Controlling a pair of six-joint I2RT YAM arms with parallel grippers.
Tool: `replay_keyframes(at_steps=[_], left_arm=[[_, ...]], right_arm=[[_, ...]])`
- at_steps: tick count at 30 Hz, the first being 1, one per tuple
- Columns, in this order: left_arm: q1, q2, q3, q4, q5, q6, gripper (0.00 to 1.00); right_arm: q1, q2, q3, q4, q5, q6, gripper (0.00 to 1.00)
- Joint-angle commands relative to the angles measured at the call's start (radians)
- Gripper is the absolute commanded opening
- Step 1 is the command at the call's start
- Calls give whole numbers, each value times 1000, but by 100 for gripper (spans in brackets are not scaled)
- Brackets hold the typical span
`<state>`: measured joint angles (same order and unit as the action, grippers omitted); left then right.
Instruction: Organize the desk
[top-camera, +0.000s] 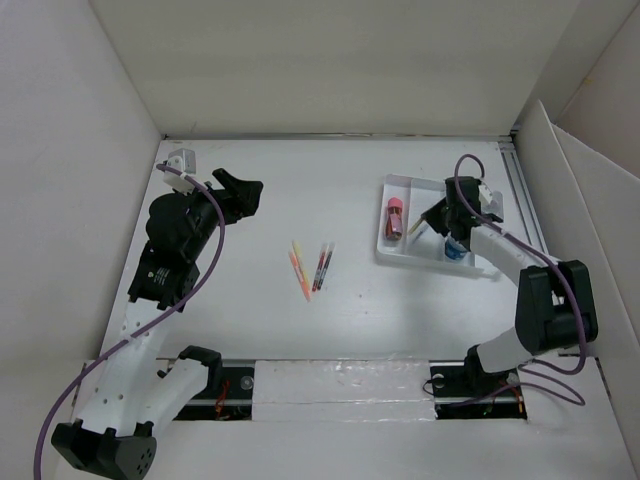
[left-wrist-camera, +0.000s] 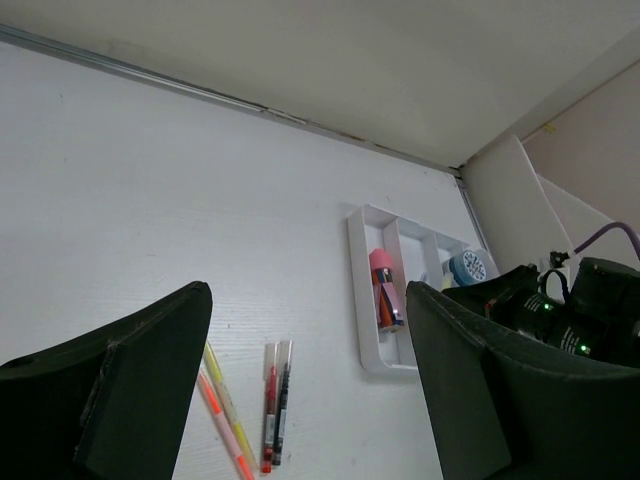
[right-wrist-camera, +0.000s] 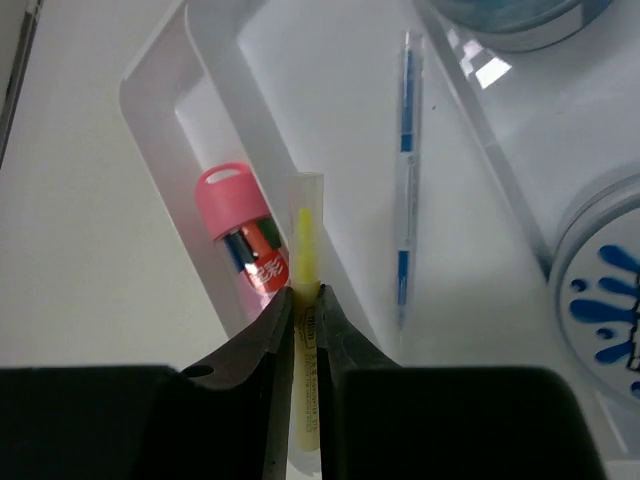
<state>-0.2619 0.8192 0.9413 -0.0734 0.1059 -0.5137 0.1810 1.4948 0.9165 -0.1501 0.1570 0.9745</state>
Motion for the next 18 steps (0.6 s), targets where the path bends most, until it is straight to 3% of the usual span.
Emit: replay_keyframes(at_steps=[1,3,8,10,11,18], left_arm=[[-2,-17,-10,52,17,6,74],[-2,-17,-9,53,8,4,74],[-2,-12,-7,49,12,7,74],[-2,-12,-9,52,9,7,74],[-2,-9,-4,49,6,7,74],[-2,3,-3,47,-2,9,74]], right_arm=[[-50,1,21,95,-100,16,3],[-63,19,30,80,-88,12,4],[-84,38,27,49,-10,33,20],[-84,7,9,81,-8,38,38],[-72,-7,-2,90,-7,38,43],[56,-96,-34,139,16,3,44]])
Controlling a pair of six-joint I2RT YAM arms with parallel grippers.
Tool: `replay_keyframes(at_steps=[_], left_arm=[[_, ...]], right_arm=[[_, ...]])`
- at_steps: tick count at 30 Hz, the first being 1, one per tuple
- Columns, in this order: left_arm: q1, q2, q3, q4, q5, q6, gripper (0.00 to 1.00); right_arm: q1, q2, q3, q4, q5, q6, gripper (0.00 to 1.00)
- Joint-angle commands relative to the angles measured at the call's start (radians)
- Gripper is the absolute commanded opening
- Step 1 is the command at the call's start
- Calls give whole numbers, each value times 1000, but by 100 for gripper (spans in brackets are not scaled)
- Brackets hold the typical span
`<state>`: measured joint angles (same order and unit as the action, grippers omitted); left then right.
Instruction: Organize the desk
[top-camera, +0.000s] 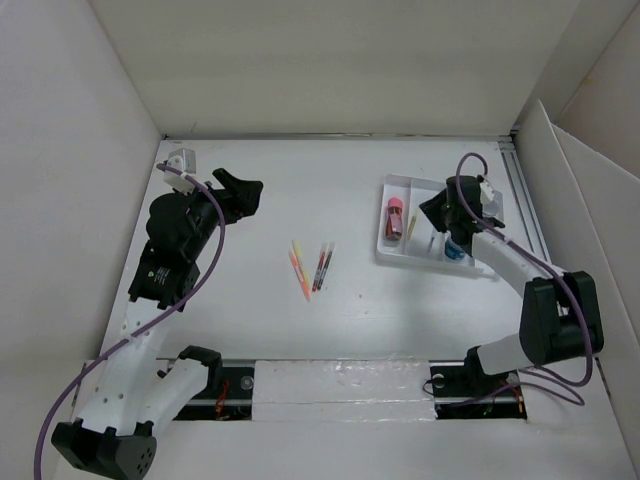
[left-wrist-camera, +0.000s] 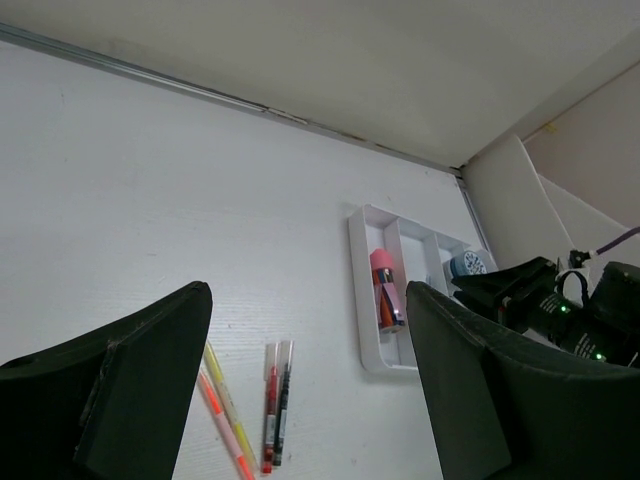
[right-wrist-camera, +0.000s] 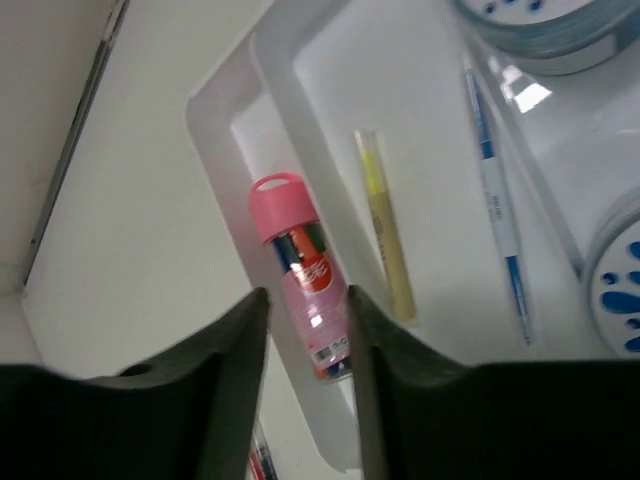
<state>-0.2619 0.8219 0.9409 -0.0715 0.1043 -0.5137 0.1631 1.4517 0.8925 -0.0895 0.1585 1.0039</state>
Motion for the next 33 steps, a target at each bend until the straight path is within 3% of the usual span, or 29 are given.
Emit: replay_keyframes(at_steps=[1,2,3,5,9,12,13,15,21,28,33], left_arm=[[-2,5,1,38,1,9,74],[-2,3,-1,42,11,9,74],[-2,-3,-4,47,6,9,74],[-2,-1,-2,49,-3,9,74],[-2,2,-1,39,-2,12,74],[-2,3,-2,50,-8,12,74],[-2,8,-1,42,-6,11,74],[-2,17,7,35,8,12,74],[-2,6,4,36,1,12,74],[-2,0,1,39,3,12,74],[-2,-7,2,39,-6,12,74]], right_arm=[[102,-57,-13,115,-19,-39,34],[133,-51,-15,128,-43,-48,25],[203,-30,-6,135,-77,-65,8],[287,4,14,117,-62,-79,0],[495,103,72,10,109,-90,0],[607,172,132,-45,239,-76,29],[628,185,146,-53,251,-74,45],[680,209,178,-58,268,-70,51],[720,306,243,-65,259,-42,45],[730,371,279,-102,299,-25,29],[730,397,290,-118,303,-19,27]])
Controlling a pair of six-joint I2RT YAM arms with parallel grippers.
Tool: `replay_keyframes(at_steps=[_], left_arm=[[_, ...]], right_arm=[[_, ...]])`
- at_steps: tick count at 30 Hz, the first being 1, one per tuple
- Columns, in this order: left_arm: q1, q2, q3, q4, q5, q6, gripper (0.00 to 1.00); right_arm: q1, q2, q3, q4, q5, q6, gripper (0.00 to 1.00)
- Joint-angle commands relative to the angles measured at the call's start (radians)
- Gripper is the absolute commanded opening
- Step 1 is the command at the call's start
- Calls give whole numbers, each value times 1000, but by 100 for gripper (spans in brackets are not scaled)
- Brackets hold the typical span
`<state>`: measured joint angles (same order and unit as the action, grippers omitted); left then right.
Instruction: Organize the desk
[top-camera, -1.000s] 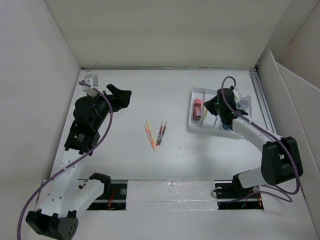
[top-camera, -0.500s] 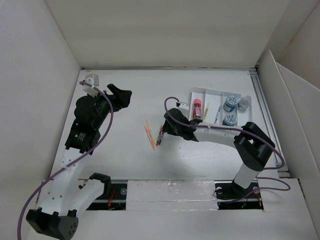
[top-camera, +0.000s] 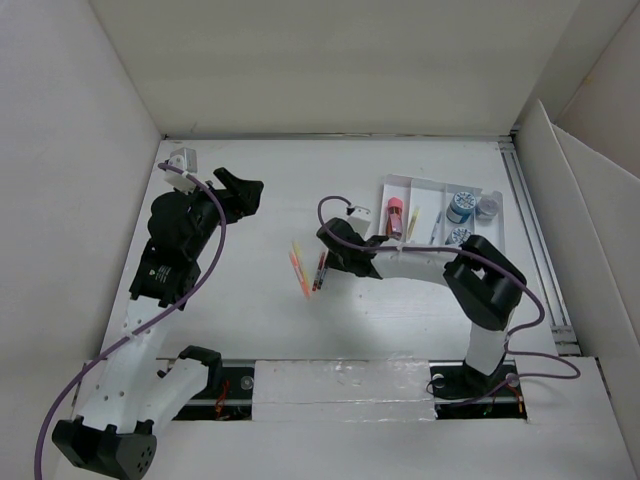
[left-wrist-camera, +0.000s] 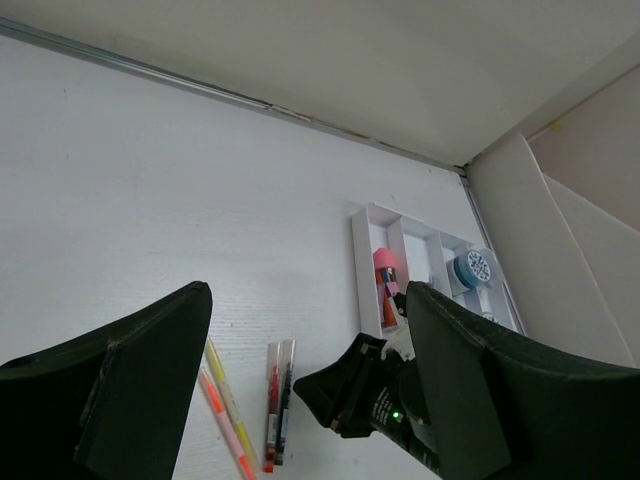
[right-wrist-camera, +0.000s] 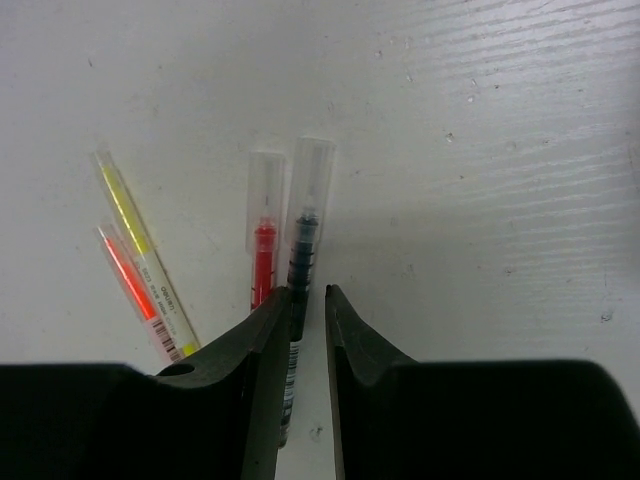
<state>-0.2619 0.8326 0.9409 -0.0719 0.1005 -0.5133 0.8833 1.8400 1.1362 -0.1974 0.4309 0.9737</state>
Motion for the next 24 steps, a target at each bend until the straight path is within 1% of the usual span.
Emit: replay_keyframes(at_steps=[1,18,24], left_arm=[[-2,-20,-1,40,2,12,74],[-2,-24,-4,44,8,13,74],[-2,-24,-7,43,7,13,74]], right_arm=[[9,16,48,-8,28,8,26],[19,48,56,6,-9,-3,26],[19,77,71,-20,2,3,26]])
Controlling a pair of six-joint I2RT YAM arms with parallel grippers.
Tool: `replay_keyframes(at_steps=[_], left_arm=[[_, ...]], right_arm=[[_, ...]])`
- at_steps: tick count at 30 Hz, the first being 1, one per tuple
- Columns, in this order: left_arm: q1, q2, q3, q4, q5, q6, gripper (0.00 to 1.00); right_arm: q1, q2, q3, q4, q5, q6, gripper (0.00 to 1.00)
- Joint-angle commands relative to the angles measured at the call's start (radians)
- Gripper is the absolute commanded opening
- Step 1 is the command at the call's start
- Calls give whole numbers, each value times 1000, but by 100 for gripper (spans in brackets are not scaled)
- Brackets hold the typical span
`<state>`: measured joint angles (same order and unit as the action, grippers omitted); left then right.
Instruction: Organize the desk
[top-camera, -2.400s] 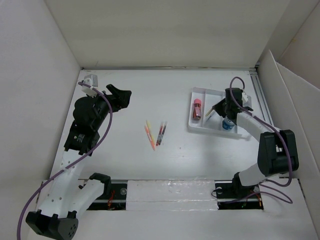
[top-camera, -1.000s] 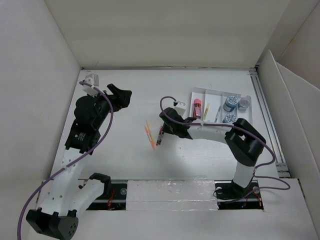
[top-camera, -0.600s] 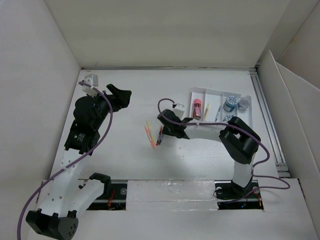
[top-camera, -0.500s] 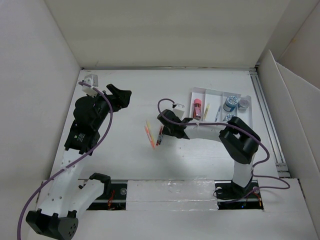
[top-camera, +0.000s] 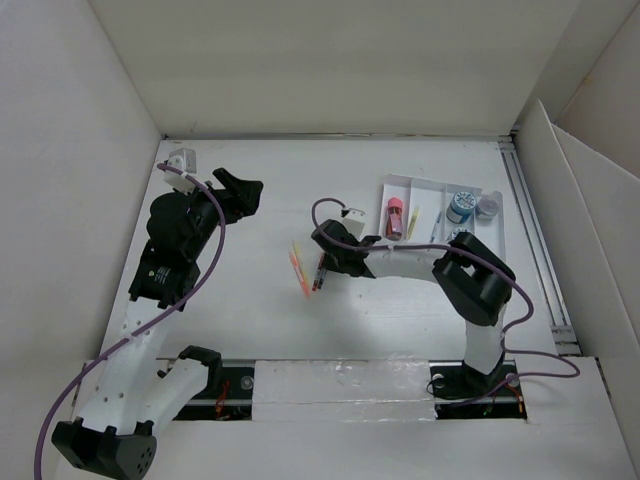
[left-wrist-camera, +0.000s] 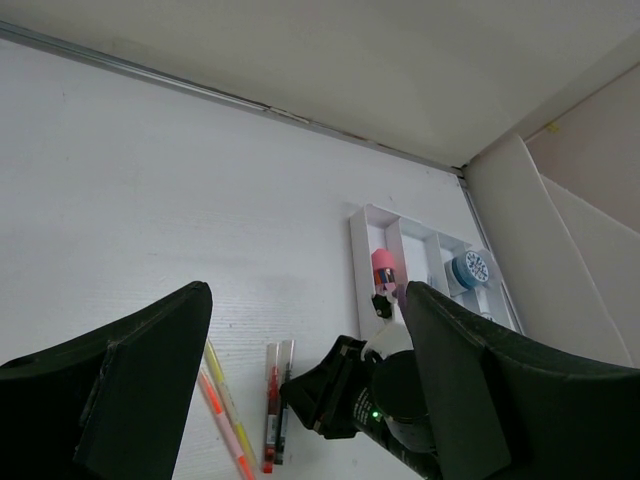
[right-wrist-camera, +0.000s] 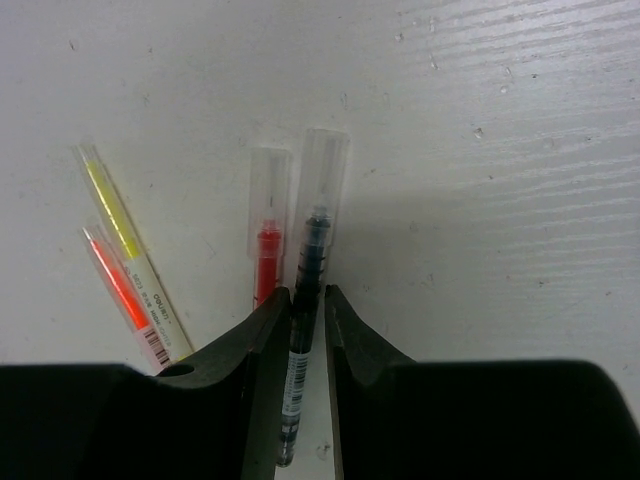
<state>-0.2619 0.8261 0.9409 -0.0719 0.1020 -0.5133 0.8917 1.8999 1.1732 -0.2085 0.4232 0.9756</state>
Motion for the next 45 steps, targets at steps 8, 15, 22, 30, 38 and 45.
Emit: replay_keyframes(at_steps=[8,15,22,30,38,45], left_arm=[[-2,-24,-8,47,5,13,74],[-2,-22,-8,49,7,12,74],[-2,-24,-10,49,13,12,74],[-2,-25,-10,52,13,10,74],[-2,-21,-8,49,28,9,74],[-2,-21,-8,47,24,9,74]], right_arm=[[10,42,49,-67,87,17,17],[-23,-68,-35,-54,127,35,0],[-184,-332,-161,37,27,-9,0],[-627,-533,-365,196,-276,37,0],[-793,-461,-343,255,-383,78,6],[-803,-415,-276,230,-316,75,37]])
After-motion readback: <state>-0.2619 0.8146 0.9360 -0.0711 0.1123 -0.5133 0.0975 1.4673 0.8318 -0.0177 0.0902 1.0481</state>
